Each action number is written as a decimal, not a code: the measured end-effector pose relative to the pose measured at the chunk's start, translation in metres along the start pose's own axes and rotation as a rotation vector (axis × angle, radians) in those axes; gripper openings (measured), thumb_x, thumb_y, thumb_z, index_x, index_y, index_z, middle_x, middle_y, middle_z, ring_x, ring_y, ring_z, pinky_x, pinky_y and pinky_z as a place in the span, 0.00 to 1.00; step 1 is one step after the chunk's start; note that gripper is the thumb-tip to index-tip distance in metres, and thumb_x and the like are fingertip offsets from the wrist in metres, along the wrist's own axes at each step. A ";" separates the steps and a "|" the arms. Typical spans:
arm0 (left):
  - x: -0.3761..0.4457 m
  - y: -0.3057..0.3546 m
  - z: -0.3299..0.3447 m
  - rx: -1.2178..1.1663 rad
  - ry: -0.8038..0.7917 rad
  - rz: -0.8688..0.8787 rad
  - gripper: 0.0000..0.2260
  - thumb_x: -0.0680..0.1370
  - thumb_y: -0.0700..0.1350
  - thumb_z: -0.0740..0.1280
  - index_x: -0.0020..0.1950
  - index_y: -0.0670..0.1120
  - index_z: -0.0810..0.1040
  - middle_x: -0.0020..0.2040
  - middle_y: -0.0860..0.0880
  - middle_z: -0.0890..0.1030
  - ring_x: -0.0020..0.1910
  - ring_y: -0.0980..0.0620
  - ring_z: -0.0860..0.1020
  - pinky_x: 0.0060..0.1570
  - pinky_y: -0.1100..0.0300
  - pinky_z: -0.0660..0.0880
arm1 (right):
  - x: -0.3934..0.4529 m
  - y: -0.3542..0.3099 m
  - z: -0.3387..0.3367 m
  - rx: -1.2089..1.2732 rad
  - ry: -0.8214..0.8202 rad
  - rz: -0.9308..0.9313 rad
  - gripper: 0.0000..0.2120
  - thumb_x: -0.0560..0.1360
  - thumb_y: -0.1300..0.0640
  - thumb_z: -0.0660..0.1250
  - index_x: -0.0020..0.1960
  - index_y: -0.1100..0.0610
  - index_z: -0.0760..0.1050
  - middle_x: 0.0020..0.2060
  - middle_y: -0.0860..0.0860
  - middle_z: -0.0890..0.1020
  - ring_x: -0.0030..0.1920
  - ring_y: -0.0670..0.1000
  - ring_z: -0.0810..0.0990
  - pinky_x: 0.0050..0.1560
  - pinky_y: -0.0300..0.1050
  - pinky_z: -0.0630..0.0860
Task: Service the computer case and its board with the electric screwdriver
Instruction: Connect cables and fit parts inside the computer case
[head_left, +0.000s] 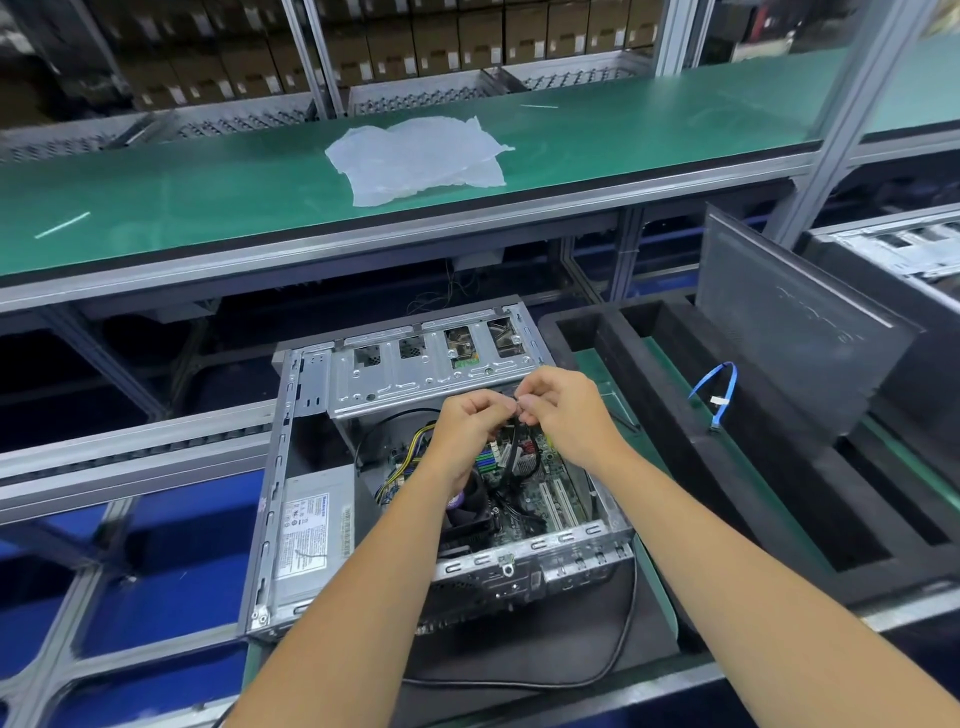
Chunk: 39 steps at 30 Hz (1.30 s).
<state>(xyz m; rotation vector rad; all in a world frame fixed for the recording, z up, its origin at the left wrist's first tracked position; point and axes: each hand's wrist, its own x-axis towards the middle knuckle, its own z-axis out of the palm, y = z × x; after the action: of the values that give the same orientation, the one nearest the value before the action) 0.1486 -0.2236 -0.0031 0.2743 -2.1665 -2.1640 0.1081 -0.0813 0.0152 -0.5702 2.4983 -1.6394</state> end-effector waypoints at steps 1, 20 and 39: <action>0.000 0.000 0.000 0.004 0.001 0.002 0.07 0.75 0.38 0.68 0.39 0.46 0.82 0.34 0.52 0.80 0.31 0.61 0.72 0.35 0.66 0.68 | 0.000 0.000 0.000 -0.008 -0.003 -0.002 0.06 0.77 0.69 0.66 0.45 0.60 0.77 0.36 0.54 0.81 0.34 0.48 0.80 0.42 0.38 0.79; 0.000 -0.001 0.000 0.013 0.016 0.029 0.08 0.75 0.37 0.67 0.38 0.46 0.82 0.33 0.54 0.81 0.30 0.63 0.73 0.32 0.71 0.69 | -0.004 -0.001 0.004 -0.127 0.037 -0.050 0.08 0.76 0.69 0.66 0.43 0.57 0.75 0.34 0.52 0.81 0.35 0.50 0.81 0.38 0.34 0.75; 0.000 0.001 0.000 -0.055 -0.008 -0.008 0.08 0.75 0.36 0.67 0.39 0.45 0.82 0.34 0.51 0.80 0.32 0.58 0.71 0.36 0.65 0.68 | 0.000 0.005 0.000 0.007 0.004 0.005 0.10 0.77 0.68 0.67 0.41 0.55 0.78 0.36 0.54 0.83 0.33 0.44 0.82 0.40 0.37 0.80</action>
<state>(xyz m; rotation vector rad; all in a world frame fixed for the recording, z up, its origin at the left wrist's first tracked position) 0.1483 -0.2232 -0.0016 0.2715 -2.1100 -2.2281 0.1065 -0.0796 0.0108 -0.5591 2.4941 -1.6485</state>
